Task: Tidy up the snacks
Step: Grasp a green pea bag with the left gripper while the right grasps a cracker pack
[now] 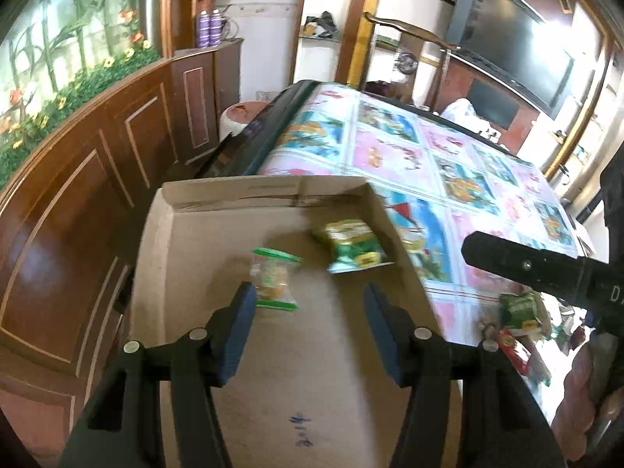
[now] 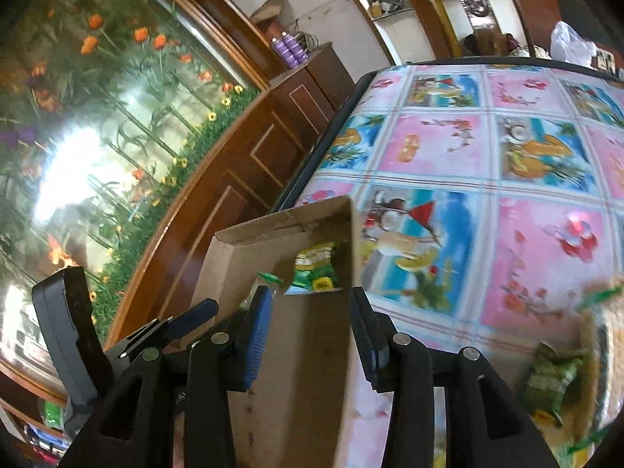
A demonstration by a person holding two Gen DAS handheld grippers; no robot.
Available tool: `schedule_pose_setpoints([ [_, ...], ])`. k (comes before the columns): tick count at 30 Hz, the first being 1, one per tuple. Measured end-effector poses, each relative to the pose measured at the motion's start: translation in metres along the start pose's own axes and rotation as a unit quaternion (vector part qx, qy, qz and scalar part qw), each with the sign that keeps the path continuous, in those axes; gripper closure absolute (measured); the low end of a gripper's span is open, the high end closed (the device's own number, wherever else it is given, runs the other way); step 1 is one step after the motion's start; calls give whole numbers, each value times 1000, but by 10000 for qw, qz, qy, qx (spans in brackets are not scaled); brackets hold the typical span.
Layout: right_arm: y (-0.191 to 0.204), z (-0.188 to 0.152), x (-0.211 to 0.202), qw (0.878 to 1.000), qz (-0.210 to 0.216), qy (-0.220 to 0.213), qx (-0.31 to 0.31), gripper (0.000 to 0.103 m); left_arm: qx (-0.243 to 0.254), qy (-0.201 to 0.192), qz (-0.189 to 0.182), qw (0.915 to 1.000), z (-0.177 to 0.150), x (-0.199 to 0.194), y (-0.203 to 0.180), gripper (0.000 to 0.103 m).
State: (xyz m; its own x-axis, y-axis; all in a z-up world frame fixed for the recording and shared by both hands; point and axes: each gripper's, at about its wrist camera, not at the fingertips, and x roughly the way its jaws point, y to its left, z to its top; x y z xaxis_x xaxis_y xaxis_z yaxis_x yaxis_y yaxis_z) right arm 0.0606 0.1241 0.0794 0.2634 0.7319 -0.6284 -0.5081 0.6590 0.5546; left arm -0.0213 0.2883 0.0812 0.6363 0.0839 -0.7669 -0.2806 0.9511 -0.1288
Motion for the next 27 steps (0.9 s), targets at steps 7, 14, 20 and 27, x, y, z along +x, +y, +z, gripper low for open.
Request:
schedule_pose_setpoints([
  [7,-48,-21,-64,9992,67,-336,211,56,330,-123,-304,9989,-8,-21,-51,43],
  [14,-111,-38,-114,9951,-94,-722,672,53,777,68,-703,9945,-21,-17,-120,41],
  [20,-153,-44,-129,9902,-193,-906,1048,53,915,400,-881,9911,-30,11,-171,40],
  [27,-177,-49,-134,9854,-53,-965,1398,53,950,781,-730,9897,-30,60,-206,40],
])
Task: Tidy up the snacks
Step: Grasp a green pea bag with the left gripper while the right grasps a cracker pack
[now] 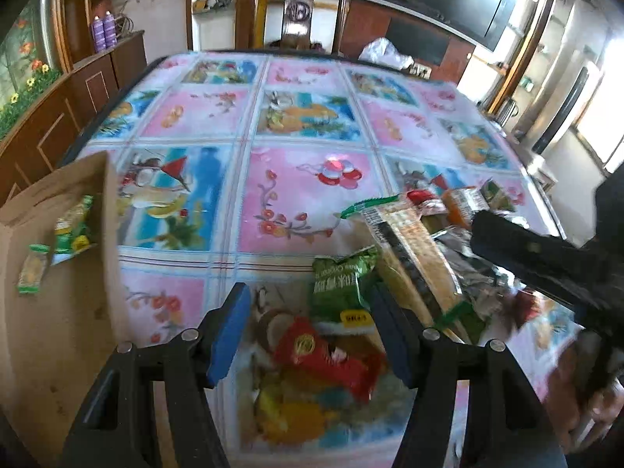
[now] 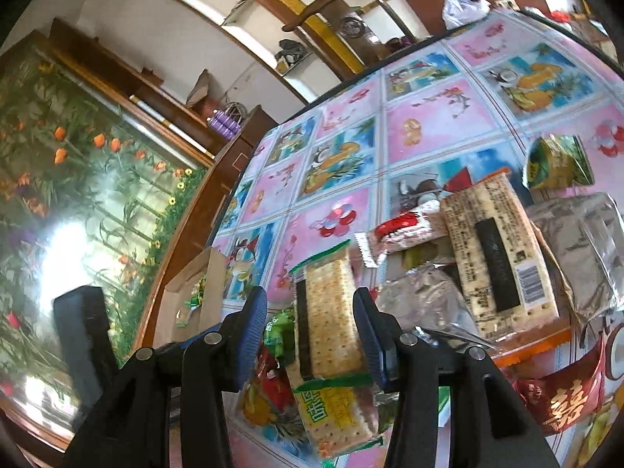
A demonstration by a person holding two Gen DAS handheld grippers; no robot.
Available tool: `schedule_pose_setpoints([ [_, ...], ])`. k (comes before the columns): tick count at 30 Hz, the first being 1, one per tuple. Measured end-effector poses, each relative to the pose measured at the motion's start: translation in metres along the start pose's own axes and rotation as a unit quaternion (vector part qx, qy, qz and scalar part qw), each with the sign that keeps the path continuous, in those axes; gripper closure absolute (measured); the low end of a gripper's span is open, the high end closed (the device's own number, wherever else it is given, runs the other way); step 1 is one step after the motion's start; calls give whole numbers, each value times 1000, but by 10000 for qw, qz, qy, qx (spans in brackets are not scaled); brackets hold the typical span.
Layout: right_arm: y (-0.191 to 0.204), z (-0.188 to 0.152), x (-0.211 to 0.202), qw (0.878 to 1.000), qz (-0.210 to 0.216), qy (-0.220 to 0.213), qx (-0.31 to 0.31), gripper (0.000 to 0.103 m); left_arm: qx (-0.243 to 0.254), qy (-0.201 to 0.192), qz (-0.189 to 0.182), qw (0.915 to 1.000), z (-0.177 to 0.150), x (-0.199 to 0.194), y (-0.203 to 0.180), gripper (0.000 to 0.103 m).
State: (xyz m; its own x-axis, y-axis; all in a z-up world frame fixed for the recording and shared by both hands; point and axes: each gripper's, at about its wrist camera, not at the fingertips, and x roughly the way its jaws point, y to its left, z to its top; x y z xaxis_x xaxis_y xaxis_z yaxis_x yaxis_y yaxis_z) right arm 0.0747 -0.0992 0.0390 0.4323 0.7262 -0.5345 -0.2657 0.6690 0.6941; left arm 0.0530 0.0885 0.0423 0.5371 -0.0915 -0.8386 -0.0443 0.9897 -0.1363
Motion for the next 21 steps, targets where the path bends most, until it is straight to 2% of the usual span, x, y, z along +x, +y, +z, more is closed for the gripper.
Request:
schedule_pose_setpoints([
  [4,-1,1,-2,10000,-55,-61,-22,53,102,155,177,9997,6,24,-4,45],
  [6,-1,1,-1,9999,-107,-38,-77,53,101,234,178,9995,6,34,-6,54],
  [7,-1,1,0,9999,-122,-17,-92,53,108,241,194,9995,5,38,-7,55],
  [10,2,-1,6,9993,-268,38,-239,53,301,46,424,9986,2,38,-14,69],
  [14,6,-3,15,9972,-555,81,-505,53,217,-26,331,9992,-3,30,-9,75],
  [17,15,-6,24,9933,-779,117,-843,47,151,-163,288,9993,-6,16,-3,75],
  [19,26,-11,33,9871,-1047,113,-1208,39,64,-297,243,9992,-9,4,1,75],
  [21,35,-16,42,9799,-1253,140,-1548,37,-21,-383,213,9990,-11,-6,7,74],
])
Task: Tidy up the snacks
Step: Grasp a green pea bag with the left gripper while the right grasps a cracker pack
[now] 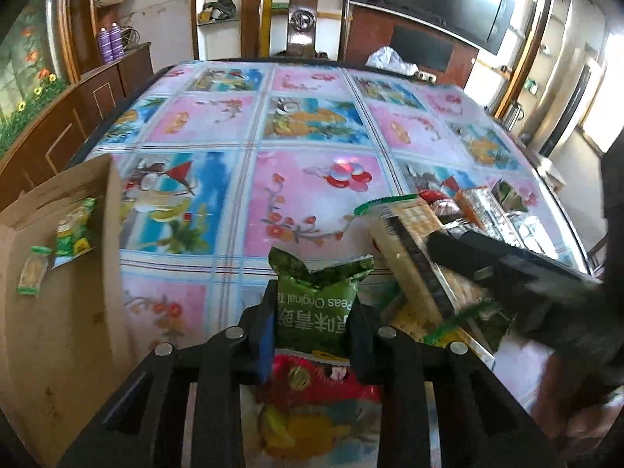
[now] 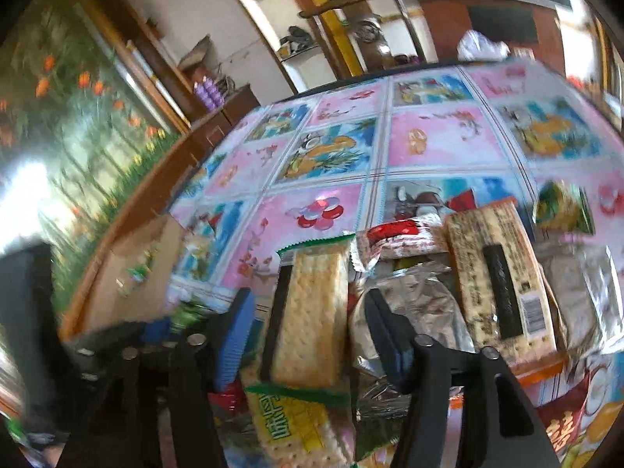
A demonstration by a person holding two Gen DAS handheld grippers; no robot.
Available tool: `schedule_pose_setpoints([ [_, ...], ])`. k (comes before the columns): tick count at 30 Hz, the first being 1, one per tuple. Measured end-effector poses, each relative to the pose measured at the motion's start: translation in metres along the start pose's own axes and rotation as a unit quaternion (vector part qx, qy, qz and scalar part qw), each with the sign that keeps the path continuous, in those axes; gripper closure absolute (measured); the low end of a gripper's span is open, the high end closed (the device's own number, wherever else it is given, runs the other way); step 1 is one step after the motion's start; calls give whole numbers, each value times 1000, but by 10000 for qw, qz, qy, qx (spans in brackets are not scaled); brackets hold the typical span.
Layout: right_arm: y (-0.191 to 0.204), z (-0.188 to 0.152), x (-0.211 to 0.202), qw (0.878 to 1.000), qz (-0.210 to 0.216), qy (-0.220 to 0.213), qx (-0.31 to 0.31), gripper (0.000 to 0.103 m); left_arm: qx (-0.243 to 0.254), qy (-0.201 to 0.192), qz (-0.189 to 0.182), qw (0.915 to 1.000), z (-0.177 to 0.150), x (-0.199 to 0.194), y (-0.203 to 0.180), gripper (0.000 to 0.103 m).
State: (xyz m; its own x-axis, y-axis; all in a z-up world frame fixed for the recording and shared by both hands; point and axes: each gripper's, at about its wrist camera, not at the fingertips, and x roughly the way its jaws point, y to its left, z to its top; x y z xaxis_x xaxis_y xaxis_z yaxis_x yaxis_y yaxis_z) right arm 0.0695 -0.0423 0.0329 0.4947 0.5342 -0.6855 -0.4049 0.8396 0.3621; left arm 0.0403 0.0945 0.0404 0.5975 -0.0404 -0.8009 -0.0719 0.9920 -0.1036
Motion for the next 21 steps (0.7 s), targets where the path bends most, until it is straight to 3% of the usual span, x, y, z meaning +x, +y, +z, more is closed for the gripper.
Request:
schedule_pose_setpoints([
  [6,24,-3,20,9936,-736,53,-859,37,-130,-124,-25,9998,-5,-12,7,74],
  [8,30,-8,24,9882,-1009,81,-1147,48,-143,-136,-22,9998,-5,-13,7,74],
  [9,30,-8,24,9880,-1013,107,-1158,53,-144,-142,-26,9998,-5,-14,7,74],
  [21,18,-5,-21,9942,-682,-454,-699,53,-25,-260,121,9996,-6,-17,-1,74],
])
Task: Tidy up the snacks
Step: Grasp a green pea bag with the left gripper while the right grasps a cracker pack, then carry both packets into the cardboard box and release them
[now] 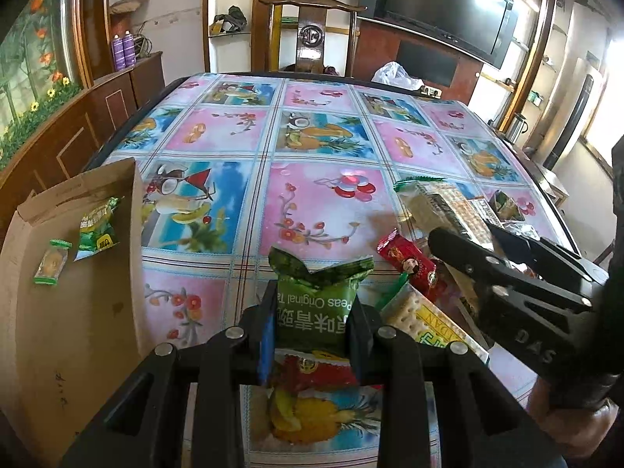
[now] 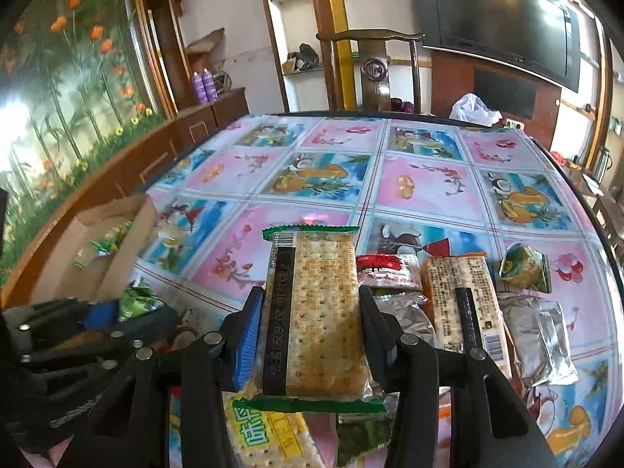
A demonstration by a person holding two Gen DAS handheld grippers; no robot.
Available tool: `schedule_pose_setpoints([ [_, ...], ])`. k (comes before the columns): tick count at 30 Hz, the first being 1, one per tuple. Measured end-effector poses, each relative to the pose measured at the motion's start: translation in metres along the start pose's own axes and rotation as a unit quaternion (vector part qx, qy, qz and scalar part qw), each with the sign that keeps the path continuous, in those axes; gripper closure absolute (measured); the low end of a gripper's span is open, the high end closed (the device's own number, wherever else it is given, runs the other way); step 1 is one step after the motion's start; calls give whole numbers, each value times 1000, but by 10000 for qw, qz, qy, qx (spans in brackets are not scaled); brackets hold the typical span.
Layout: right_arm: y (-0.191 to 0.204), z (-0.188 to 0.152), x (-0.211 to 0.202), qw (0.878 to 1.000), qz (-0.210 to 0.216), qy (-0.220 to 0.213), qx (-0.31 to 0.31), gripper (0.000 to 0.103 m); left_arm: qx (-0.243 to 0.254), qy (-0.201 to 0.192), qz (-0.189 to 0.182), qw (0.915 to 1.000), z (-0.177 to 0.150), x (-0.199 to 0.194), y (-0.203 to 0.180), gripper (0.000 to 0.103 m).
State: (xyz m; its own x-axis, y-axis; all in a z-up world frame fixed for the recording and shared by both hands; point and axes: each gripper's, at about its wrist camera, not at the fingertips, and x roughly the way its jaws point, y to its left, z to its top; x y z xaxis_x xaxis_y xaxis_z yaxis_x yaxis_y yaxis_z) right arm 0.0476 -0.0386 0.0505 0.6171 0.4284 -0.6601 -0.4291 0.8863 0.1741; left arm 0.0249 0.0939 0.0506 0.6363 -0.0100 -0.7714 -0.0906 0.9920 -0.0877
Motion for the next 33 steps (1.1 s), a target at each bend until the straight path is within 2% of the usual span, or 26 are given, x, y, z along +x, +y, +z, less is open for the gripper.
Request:
schedule_pose_setpoints([
  [19,20,-2,-13,9992,349,-164,-93,53,-13,-185,212,9996,0,-18,7,74],
  [33,55,-4,-20,9977,610,-206,-216,53,-280,-281,246,9989,-2,-32,36,74],
])
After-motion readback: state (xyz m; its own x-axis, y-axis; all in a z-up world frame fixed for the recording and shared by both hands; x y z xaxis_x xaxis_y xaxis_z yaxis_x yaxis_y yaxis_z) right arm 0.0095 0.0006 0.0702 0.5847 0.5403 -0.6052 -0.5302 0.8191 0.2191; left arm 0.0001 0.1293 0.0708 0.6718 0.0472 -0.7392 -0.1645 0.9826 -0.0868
